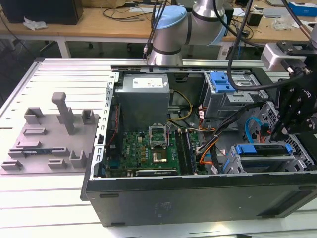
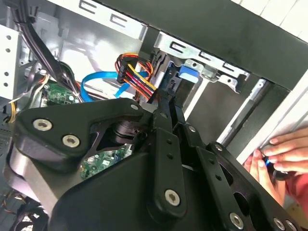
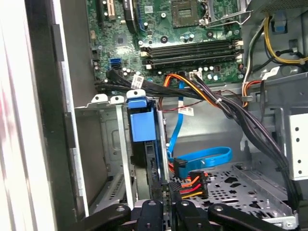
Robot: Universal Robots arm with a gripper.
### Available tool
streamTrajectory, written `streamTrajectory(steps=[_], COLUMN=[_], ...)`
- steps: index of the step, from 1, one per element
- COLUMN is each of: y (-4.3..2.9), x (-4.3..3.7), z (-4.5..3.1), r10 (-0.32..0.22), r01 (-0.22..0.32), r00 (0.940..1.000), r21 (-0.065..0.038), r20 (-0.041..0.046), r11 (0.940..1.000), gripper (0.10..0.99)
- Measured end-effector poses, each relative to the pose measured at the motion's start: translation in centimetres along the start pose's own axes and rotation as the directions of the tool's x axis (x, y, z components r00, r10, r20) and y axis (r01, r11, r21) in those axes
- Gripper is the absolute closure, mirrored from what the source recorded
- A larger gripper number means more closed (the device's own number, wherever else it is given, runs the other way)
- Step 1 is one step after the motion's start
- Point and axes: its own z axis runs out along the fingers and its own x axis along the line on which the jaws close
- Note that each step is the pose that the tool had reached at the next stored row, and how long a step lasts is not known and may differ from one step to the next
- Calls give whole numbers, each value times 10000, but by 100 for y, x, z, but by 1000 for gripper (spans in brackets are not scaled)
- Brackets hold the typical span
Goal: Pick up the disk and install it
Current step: 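Insert the first disk wire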
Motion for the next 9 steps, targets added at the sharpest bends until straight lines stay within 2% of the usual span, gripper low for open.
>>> streamTrajectory(steps=[1,3,5,9], y=[-7,-24,-47,-47], x=[0,0,5,13], z=[-7,-15,-16,-16], r10=[6,7,5,6], r01=[-6,-8,-6,-7], r00=[10000,10000,10000,10000], r21=[-31,-87,-133,-135], r20=[-51,-85,-96,-92], r11=[10000,10000,9999,9999], gripper=[918,918,918,918])
